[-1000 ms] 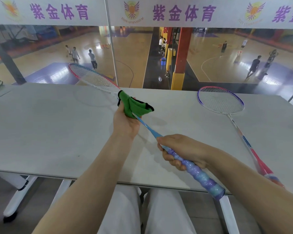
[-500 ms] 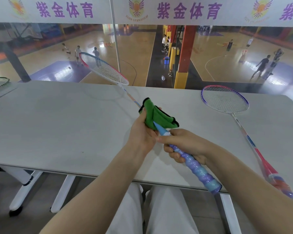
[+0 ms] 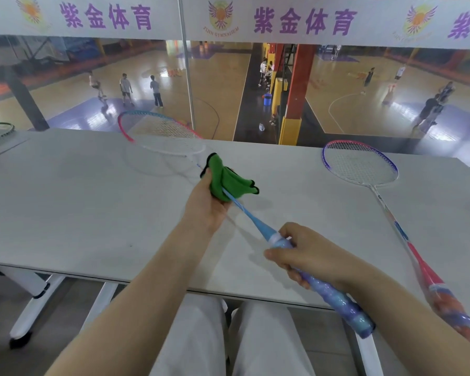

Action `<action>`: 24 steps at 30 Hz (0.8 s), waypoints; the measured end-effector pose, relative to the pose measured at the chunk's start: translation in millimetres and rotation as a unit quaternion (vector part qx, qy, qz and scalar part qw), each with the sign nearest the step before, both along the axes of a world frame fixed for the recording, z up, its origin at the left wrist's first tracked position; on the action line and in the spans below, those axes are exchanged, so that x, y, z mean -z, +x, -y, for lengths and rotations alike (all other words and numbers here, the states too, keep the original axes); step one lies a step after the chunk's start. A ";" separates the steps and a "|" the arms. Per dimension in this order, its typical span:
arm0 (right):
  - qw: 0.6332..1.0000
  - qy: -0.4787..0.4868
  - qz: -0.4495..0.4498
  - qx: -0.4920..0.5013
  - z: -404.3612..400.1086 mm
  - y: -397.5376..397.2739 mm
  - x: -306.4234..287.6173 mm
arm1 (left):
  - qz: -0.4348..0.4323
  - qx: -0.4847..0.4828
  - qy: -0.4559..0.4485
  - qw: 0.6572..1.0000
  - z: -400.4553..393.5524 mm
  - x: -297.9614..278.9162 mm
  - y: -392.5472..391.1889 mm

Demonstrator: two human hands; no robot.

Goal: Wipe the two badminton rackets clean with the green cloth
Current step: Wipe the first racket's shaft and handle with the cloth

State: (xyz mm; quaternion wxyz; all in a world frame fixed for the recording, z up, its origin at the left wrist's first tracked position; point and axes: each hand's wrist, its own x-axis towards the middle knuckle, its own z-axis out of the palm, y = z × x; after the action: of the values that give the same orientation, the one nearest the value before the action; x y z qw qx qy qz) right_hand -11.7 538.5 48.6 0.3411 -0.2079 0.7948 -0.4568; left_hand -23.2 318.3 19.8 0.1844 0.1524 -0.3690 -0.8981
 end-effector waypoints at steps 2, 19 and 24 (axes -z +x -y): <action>0.996 0.037 -0.077 0.009 -3.8 6.1 0.4 | 0.015 -0.011 -0.036 0.999 7.1 -3.2 -3.8; 0.921 0.157 -0.355 -0.039 8.9 7.0 0.7 | 0.134 -0.056 -0.165 0.975 33.8 -14.0 -27.3; 0.953 0.080 -0.294 -0.003 13.4 -4.1 0.8 | 0.111 -0.035 -0.161 0.980 11.8 -16.5 -32.3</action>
State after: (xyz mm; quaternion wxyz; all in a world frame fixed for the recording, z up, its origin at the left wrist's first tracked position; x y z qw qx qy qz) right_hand -15.9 525.1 47.9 0.1093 -0.3070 0.8932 -0.3098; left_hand -55.6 306.5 36.3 0.1959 0.2318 -0.5212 -0.7976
